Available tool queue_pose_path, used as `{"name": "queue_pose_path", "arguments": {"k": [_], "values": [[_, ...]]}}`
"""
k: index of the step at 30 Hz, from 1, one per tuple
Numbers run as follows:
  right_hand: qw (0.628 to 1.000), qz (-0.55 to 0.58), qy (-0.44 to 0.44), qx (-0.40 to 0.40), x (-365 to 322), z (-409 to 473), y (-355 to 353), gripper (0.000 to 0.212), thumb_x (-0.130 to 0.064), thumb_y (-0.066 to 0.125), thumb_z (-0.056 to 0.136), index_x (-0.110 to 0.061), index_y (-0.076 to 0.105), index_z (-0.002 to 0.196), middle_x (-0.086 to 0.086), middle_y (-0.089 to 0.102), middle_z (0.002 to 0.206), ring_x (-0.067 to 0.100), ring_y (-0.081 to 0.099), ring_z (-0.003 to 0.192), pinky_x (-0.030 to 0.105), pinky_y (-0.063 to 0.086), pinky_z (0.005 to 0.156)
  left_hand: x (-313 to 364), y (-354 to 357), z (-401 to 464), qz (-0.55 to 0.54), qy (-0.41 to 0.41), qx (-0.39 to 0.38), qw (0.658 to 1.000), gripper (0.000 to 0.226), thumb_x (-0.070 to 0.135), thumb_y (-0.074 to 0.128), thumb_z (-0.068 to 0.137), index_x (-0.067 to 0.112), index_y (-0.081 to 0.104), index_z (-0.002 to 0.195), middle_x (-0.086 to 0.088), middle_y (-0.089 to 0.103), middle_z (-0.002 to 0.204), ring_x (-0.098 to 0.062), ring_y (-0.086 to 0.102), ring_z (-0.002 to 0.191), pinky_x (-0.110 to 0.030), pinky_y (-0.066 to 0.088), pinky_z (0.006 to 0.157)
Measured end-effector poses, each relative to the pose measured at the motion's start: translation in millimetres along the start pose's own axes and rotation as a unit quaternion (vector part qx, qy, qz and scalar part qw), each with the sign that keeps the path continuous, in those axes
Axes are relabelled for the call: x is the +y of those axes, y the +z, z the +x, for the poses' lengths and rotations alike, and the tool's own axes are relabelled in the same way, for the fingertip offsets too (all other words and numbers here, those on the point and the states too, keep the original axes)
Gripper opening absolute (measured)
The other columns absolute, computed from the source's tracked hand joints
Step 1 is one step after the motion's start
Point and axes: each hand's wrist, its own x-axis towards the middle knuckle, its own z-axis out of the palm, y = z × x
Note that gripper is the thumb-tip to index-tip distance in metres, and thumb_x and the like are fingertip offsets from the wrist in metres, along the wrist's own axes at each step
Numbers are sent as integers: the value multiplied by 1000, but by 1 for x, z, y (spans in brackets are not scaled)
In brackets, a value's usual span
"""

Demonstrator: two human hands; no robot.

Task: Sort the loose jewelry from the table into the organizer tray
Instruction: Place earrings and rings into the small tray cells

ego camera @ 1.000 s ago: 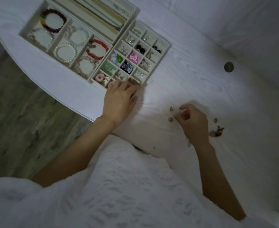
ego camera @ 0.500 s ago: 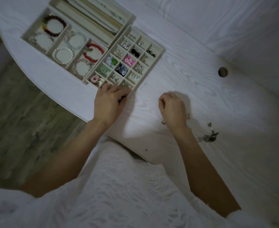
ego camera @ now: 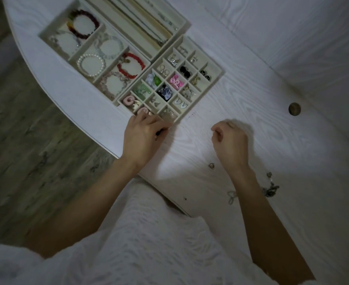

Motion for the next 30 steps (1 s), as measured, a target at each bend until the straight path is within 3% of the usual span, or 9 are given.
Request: {"name": "queue_pose_path", "arguments": {"k": [2, 7, 9, 12, 17, 21, 26, 30], "values": [[1000, 14, 24, 0, -2, -1, -3, 11, 1, 62, 82, -5, 69, 89, 7, 67, 78, 14, 60, 65, 31, 55, 63, -2, 0, -3, -8, -8, 7, 1000, 11, 19, 72, 83, 20, 74, 94, 3, 69, 84, -25, 53, 76, -25, 23, 65], [996, 65, 54, -1, -15, -4, -6, 7, -5, 64, 85, -8, 69, 90, 2, 69, 79, 11, 62, 68, 20, 52, 65, -5, -1, -7, -34, 0, 22, 999, 12, 22, 71, 81, 22, 74, 92, 4, 70, 86, -17, 47, 82, -24, 24, 67], [997, 61, 46, 0, -17, -4, -2, 7, -6, 66, 84, -10, 70, 88, 1, 68, 80, 10, 61, 68, 23, 52, 64, -7, -2, -9, -46, 1, 23, 999, 12, 22, 71, 80, 22, 74, 92, 3, 70, 85, -15, 44, 83, -22, 22, 68], [998, 41, 48, -13, -15, -4, 4, 6, -7, 68, 82, -11, 71, 86, 1, 66, 84, 10, 58, 68, 27, 53, 65, -13, -2, -12, -58, 9, 17, 998, 11, 26, 68, 82, 22, 74, 91, 3, 69, 84, -15, 44, 84, -24, 25, 69], [995, 60, 76, -19, -14, -4, 6, 6, -9, 69, 83, -11, 69, 88, -2, 68, 79, 4, 58, 69, 19, 50, 67, -20, -10, -2, -67, -4, 25, 997, 11, 26, 70, 84, 20, 74, 91, 3, 69, 86, -21, 51, 81, -27, 31, 69], [995, 73, 67, -34, -12, 1, 3, 3, -12, 70, 81, -15, 70, 83, -4, 67, 77, 5, 60, 69, 27, 54, 66, -35, -21, 22, -79, -41, 38, 995, 19, 30, 63, 88, 17, 72, 99, -1, 69, 89, -23, 55, 79, -32, 36, 73], [990, 117, 76, -5, -16, 37, -12, 5, -19, 70, 82, -21, 70, 87, -3, 65, 90, 17, 59, 89, 42, 51, 81, -57, -30, 51, -40, -105, 45, 993, 30, 30, 61, 88, 15, 66, 113, -8, 66, 101, -29, 55, 90, -33, 37, 80], [985, 149, 74, 44, -27, 97, -28, 6, -23, 70, 82, -25, 70, 88, -5, 56, 98, 18, 52, 99, 35, 45, 88, -65, -32, 67, -28, -130, 32, 991, 29, 22, 66, 87, 13, 65, 114, -13, 65, 99, -32, 54, 93, -39, 40, 82]]}}
